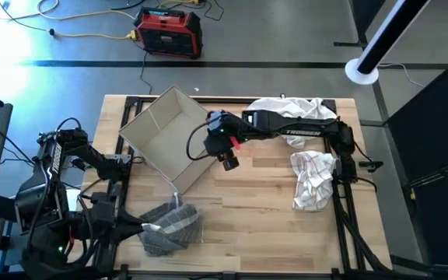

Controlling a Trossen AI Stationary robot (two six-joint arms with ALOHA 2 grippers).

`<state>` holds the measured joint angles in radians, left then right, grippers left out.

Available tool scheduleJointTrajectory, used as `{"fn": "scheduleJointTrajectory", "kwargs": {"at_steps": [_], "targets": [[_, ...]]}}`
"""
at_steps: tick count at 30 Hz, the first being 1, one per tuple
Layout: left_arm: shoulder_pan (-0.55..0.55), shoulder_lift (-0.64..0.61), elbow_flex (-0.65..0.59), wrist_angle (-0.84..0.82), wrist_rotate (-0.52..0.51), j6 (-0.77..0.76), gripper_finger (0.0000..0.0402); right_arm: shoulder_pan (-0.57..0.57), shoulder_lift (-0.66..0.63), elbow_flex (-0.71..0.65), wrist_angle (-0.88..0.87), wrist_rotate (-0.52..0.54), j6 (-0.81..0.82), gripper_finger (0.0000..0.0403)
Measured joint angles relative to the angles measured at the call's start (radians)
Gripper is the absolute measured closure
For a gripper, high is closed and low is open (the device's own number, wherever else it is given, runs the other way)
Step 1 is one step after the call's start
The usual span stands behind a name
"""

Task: Fold towel
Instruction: Adjust the bin

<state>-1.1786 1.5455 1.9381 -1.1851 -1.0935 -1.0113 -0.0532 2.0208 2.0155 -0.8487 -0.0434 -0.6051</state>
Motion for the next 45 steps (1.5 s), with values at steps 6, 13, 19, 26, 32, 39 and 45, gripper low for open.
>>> {"fn": "scheduleJointTrajectory", "kwargs": {"at_steps": [6,13,19,26,32,39,45], "targets": [[0.004,0.0,0.0,0.0,-0.007,0.014,0.0398,-0.007,0.071,-0.001,0.106,0.0,-0.031,0.0203],[0.004,0.0,0.0,0.012,0.042,-0.096,0.0398,-0.083,0.095,-0.001,0.075,0.062,-0.036,0.0384],[-0.003,0.0,0.0,0.037,0.072,-0.174,0.0398,-0.199,0.092,0.0,0.069,0.076,-0.006,0.0398],[-0.014,0.0,0.0,0.105,0.074,-0.192,0.0398,-0.279,0.092,0.0,0.094,0.12,-0.007,0.0399],[-0.014,0.0,0.0,0.136,0.074,-0.189,0.0398,-0.289,0.092,0.0,0.095,0.166,-0.118,0.0399],[-0.014,0.016,0.0,0.134,0.064,-0.116,0.0398,-0.183,0.094,-0.002,0.074,0.356,-0.363,0.0402],[-0.013,0.028,0.0,0.126,0.05,-0.099,0.0398,-0.104,0.095,-0.003,0.198,0.414,-0.506,0.0402]]}}
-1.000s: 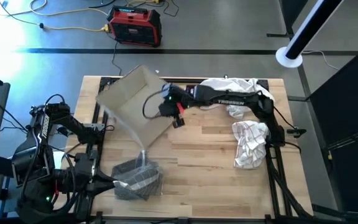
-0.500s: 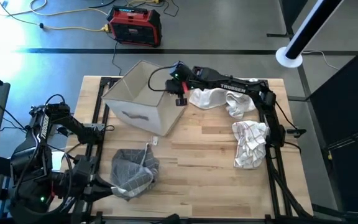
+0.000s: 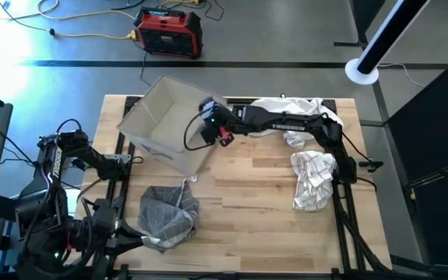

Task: Fold towel
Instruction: Adjust the bin

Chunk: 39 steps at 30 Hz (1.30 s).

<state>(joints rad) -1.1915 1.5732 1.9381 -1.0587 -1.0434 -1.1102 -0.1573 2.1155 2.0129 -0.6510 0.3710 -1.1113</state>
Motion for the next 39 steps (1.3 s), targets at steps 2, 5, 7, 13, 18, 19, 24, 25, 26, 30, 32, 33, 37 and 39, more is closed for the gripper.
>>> {"fn": "scheduleJointTrajectory", "kwargs": {"at_steps": [2,5,7,13,18,19,24,25,26,30,32,33,37,39], "targets": [[0.0,0.001,0.0,-0.001,-0.005,0.006,0.0398,0.0,0.0,0.0,0.049,0.021,-0.055,0.0402],[0.0,-0.001,0.0,0.0,-0.009,0.005,0.0398,-0.006,0.0,0.0,0.085,0.065,-0.162,0.0402],[0.0,-0.001,0.0,0.0,-0.014,0.006,0.0398,-0.013,0.0,0.0,0.093,0.112,-0.231,0.0402],[0.0,-0.001,0.0,0.0,-0.016,0.005,0.0398,-0.019,0.0,0.0,0.111,0.155,-0.331,0.0402],[0.001,-0.001,0.0,-0.001,-0.016,0.024,0.0398,-0.06,0.0,0.0,0.22,0.125,-0.39,0.0402],[0.001,-0.001,0.0,-0.002,-0.016,0.023,0.0398,-0.077,0.0,0.0,0.229,0.124,-0.408,0.0402],[0.001,-0.001,0.0,-0.005,-0.016,0.023,0.0398,-0.144,0.0,0.002,0.214,0.109,-0.461,0.0401],[0.001,-0.001,0.0,-0.005,-0.016,0.023,0.0398,-0.153,0.0,0.002,0.189,0.086,-0.463,0.0401],[0.001,-0.001,0.0,-0.005,-0.016,0.023,0.0398,-0.16,0.0,0.002,0.161,0.062,-0.471,0.0401],[0.001,-0.001,0.0,-0.006,-0.015,0.023,0.0398,-0.161,0.0,0.002,0.03,-0.038,-0.52,0.0401],[0.001,-0.001,0.0,-0.007,-0.01,0.023,0.0398,-0.154,-0.001,0.002,-0.008,-0.084,-0.545,0.0401],[0.001,-0.001,0.0,-0.007,-0.006,0.022,0.0398,-0.15,-0.001,0.002,-0.017,-0.101,-0.547,0.0401],[0.001,-0.001,0.0,-0.017,0.0,0.022,0.0398,-0.143,-0.001,0.002,-0.017,-0.17,-0.476,0.0402],[0.001,-0.001,0.0,-0.02,0.0,0.022,0.0398,-0.135,0.003,0.002,-0.006,-0.189,-0.424,0.0402]]}}
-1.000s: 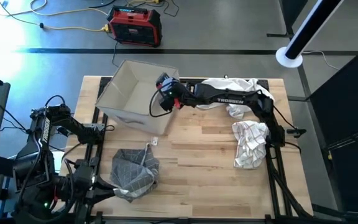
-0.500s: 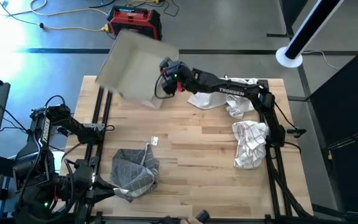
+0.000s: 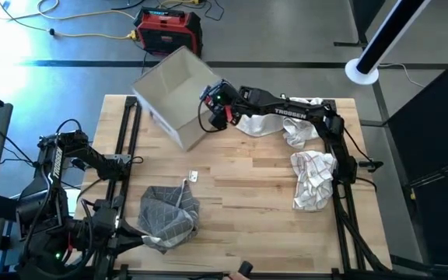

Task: Fold towel
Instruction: Adjust the bin

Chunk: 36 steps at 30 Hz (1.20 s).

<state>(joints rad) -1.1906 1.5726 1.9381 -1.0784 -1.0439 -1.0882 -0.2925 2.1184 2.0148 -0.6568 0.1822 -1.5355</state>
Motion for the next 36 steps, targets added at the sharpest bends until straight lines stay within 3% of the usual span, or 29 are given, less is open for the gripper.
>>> {"fn": "scheduleJointTrajectory", "kwargs": {"at_steps": [4,10,15,17,19,22,24,29,33,36], "targets": [[0.0,0.0,0.0,-0.002,0.0,0.0,0.0398,0.012,0.021,0.0,0.029,0.007,0.069,0.0378],[0.006,0.0,0.0,-0.002,0.001,-0.008,0.0398,0.013,0.055,0.001,0.085,0.074,0.069,0.0285],[0.006,0.0,0.0,-0.001,0.008,-0.01,0.0398,0.027,0.049,0.001,0.157,0.245,0.111,0.0218],[0.006,0.0,0.0,-0.001,0.011,-0.01,0.0398,0.038,0.03,0.001,0.166,0.342,0.194,0.0205],[0.006,0.0,0.0,-0.001,0.011,-0.006,0.0398,0.045,-0.006,0.001,0.115,0.359,0.261,0.0201],[0.006,0.0,0.0,-0.002,0.011,0.009,0.0398,0.049,-0.08,0.001,0.041,0.317,0.428,0.0206],[0.006,0.0,0.0,-0.002,0.011,0.009,0.0398,0.043,-0.131,0.001,-0.028,0.246,0.621,0.0218],[0.006,0.0,0.0,-0.002,0.011,0.02,0.0398,-0.09,-0.202,0.002,-0.236,-0.161,1.181,0.0292],[0.018,0.0,0.0,-0.002,0.01,0.072,0.0398,-0.158,-0.154,0.0,-0.264,-0.192,1.242,0.0384],[0.027,0.0,0.0,-0.002,0.01,0.114,0.0398,-0.178,-0.108,0.0,-0.205,-0.232,1.224,0.0393]]}}
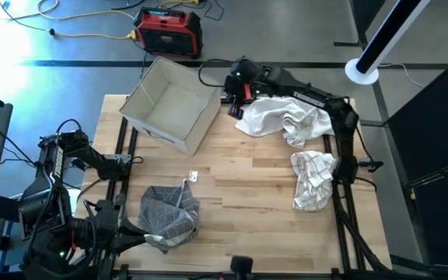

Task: Fold towel
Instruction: Adjust the bin

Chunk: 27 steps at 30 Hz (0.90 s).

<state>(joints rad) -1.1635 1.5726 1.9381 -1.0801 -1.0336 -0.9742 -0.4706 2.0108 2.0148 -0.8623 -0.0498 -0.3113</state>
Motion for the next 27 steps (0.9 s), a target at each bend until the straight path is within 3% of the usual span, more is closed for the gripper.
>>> {"fn": "scheduleJointTrajectory", "kwargs": {"at_steps": [3,7,9,14,27], "targets": [[0.0,0.0,0.0,0.0,0.003,0.019,0.0398,-0.023,0.053,0.0,0.053,-0.003,-0.002,0.0401],[0.001,0.0,0.0,0.0,0.004,0.017,0.0398,-0.036,0.111,0.0,0.178,0.097,-0.004,0.0401],[0.001,0.0,0.0,0.0,0.005,0.006,0.0398,-0.037,0.125,0.0,0.26,0.099,-0.008,0.0402],[0.001,0.0,0.0,0.0,0.005,-0.041,0.0398,-0.035,0.156,0.0,0.452,0.171,-0.112,0.0403],[0.001,0.0,0.0,0.0,0.003,-0.07,0.0398,-0.046,0.241,0.0,0.742,0.178,-0.195,0.0403]]}}
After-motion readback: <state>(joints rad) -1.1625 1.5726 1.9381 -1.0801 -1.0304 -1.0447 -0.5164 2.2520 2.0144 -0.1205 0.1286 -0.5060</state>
